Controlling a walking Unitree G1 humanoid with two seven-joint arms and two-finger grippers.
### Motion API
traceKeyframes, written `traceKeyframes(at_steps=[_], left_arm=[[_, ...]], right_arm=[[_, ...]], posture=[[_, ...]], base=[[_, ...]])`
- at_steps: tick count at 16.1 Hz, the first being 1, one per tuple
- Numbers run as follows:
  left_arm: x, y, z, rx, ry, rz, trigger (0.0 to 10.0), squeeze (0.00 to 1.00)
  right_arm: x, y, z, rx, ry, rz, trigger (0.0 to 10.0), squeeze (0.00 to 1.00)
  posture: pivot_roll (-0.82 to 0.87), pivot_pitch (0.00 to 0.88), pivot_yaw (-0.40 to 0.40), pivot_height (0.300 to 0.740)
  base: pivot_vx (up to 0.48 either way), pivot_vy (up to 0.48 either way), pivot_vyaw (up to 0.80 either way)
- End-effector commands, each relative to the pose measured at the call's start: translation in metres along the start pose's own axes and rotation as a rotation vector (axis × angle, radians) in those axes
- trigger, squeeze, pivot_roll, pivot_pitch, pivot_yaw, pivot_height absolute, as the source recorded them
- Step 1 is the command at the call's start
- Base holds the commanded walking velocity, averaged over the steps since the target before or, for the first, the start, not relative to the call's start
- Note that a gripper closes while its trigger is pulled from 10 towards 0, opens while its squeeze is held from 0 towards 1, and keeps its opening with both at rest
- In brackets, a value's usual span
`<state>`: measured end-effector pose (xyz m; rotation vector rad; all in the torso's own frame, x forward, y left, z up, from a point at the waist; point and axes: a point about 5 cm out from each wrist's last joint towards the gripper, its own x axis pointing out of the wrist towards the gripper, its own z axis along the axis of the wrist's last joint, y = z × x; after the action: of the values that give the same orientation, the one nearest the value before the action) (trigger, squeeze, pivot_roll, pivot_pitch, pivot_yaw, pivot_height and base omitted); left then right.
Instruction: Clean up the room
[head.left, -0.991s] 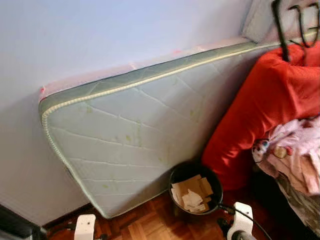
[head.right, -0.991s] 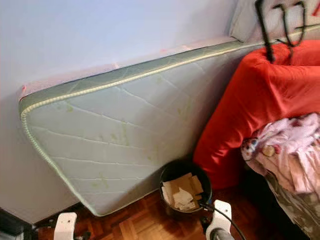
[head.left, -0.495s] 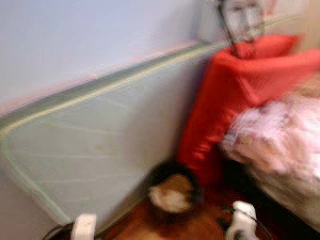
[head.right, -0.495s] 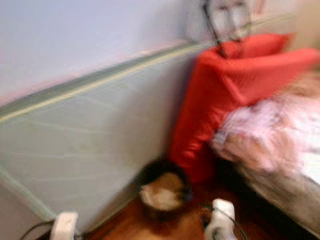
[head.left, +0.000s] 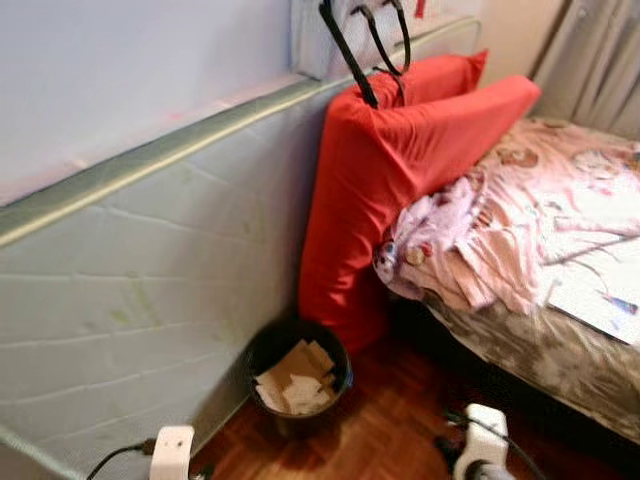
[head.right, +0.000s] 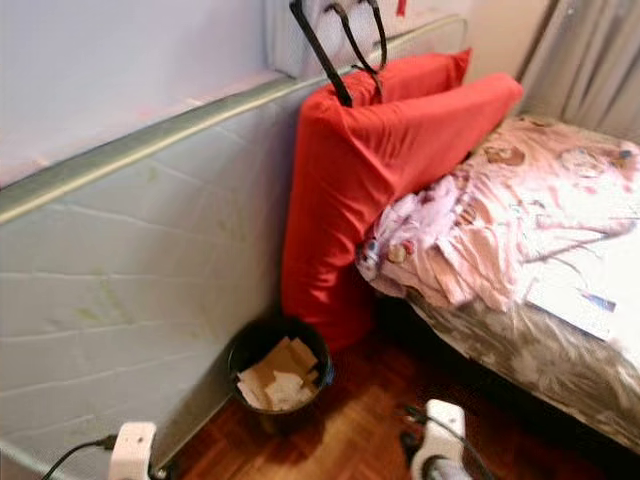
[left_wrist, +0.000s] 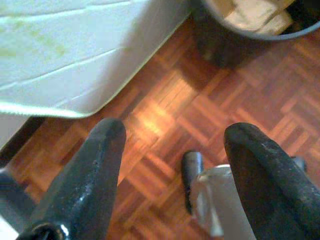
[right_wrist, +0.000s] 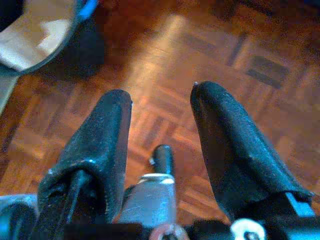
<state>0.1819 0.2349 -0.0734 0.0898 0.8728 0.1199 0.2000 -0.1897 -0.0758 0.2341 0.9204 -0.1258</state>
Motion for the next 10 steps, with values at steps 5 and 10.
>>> traceKeyframes(at_steps=[5,10], left_arm=[[-0.0009,0.0008,-0.0047,-0.008,0.020,0.003,10.0,0.00],[-0.0009,0.0002,-0.0046,-0.013,0.019,0.000,10.0,0.00]], right_arm=[[-0.0005,-0.0050,0.0002,-0.039,0.019,-0.009,10.0,0.00],[-0.0006,-0.0059,0.0004,-0.036,0.018,-0.017,10.0,0.00]], posture=[[0.09,0.000,-0.020,0.740],[0.09,0.000,-0.026,0.740]], base=[[0.000,-0.207,0.00],[0.000,-0.258,0.00]])
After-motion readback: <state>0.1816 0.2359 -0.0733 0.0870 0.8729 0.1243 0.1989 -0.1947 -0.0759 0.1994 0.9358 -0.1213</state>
